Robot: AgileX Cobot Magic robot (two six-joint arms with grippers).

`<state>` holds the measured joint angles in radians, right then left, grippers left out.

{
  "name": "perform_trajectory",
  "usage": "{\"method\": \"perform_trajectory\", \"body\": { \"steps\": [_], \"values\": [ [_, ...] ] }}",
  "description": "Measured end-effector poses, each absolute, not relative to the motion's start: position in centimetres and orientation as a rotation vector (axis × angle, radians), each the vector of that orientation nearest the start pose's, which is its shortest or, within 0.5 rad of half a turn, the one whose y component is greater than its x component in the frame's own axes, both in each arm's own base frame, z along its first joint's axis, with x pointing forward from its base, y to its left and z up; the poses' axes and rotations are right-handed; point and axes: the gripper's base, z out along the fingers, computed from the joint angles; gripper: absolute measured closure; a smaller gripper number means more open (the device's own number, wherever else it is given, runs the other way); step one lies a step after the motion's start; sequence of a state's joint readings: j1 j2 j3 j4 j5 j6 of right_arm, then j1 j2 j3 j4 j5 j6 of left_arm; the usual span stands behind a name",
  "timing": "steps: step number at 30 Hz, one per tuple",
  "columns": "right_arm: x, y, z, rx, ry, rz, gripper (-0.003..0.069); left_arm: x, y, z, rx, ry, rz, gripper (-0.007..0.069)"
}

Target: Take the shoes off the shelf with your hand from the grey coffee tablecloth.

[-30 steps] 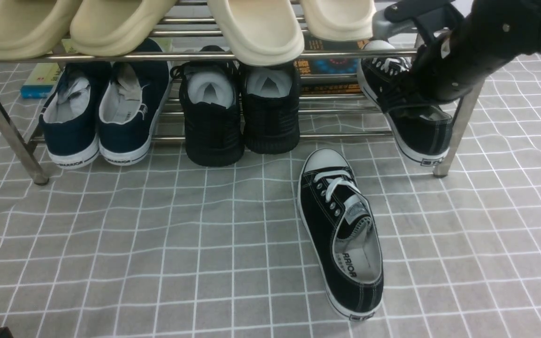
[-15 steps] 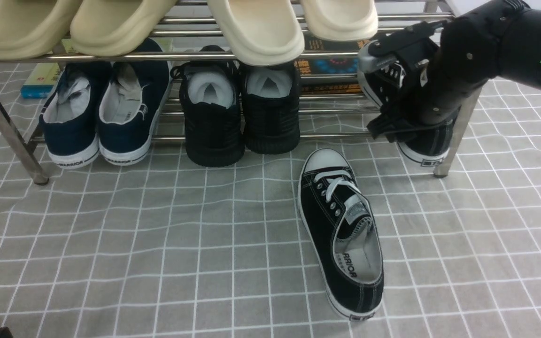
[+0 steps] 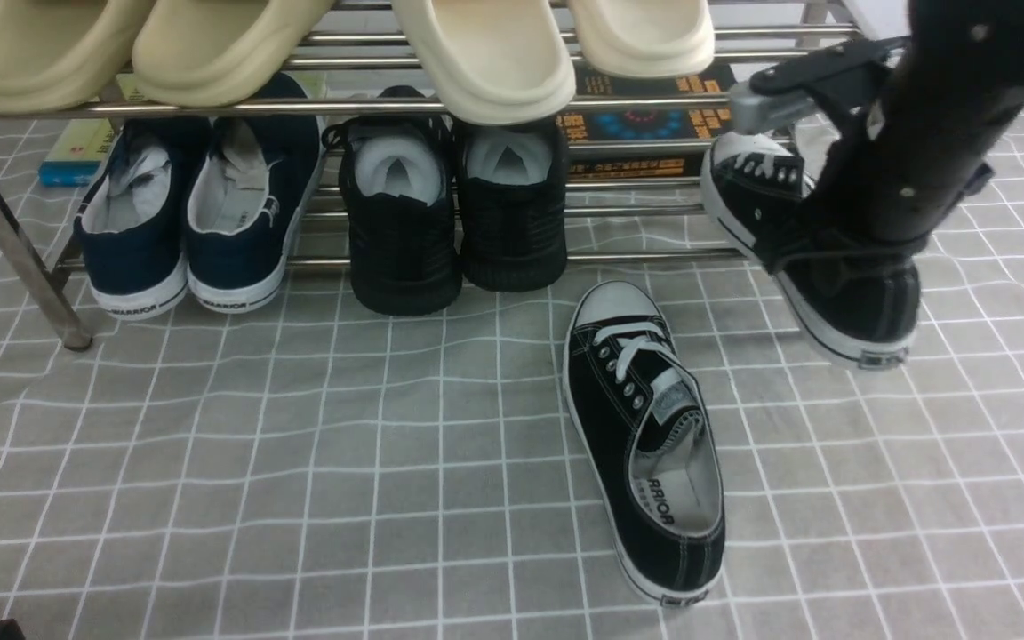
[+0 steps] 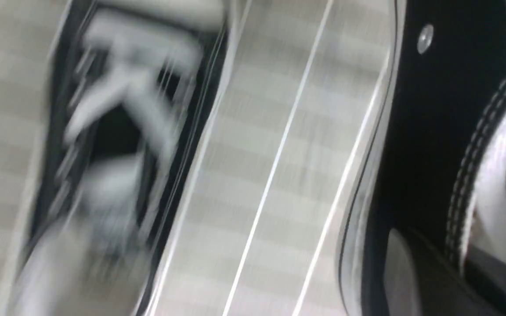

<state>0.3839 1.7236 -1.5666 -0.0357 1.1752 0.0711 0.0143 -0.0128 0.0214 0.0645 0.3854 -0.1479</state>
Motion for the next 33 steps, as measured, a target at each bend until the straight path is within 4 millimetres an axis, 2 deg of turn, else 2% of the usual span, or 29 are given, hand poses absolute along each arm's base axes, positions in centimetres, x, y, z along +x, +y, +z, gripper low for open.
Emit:
{"method": "perform_trajectory", "body": {
  "steps": [1, 3, 4, 7, 9, 11, 18, 27, 33],
  "values": [
    [32.3, 13.0, 32.5, -0.454, 2.8, 0.085, 0.0653, 5.2, 0.3, 17.2, -0.113, 1.873, -0.028, 0.0384],
    [31.5, 12.9, 32.7, -0.455, 2.813, 0.104, 0.0653, 5.2, 0.3, 17.2, -0.113, 1.873, -0.028, 0.0384],
    [30.1, 12.6, 32.9, -0.449, 2.824, 0.143, 0.0652, 5.2, 0.3, 17.2, -0.113, 1.873, -0.028, 0.0384],
    [28.8, 12.3, 32.4, -0.444, 2.854, 0.171, 0.0651, 5.2, 0.3, 17.2, -0.113, 1.873, -0.028, 0.0384],
    [27.2, 12.0, 31.1, -0.424, 2.878, 0.217, 0.0649, 5.2, 0.3, 17.2, -0.113, 1.873, -0.028, 0.0384],
    [26.4, 11.8, 30.1, -0.409, 2.881, 0.237, 0.0648, 5.2, 0.3, 17.2, -0.113, 1.873, -0.028, 0.0384],
    [25.8, 11.7, 27.3, -0.378, 2.923, 0.261, 0.0645, 5.2, 0.3, 17.2, -0.113, 1.873, -0.028, 0.0384],
    [26.5, 12.4, 27.2, -0.373, 2.857, 0.338, 0.0643, 5.2, 0.3, 17.2, -0.113, 1.873, -0.028, 0.0384],
    [26.6, 12.9, 27.3, -0.483, 2.819, 0.409, 0.0643, 5.2, 0.3, 17.2, -0.113, 1.873, -0.028, 0.0384]
  ]
}}
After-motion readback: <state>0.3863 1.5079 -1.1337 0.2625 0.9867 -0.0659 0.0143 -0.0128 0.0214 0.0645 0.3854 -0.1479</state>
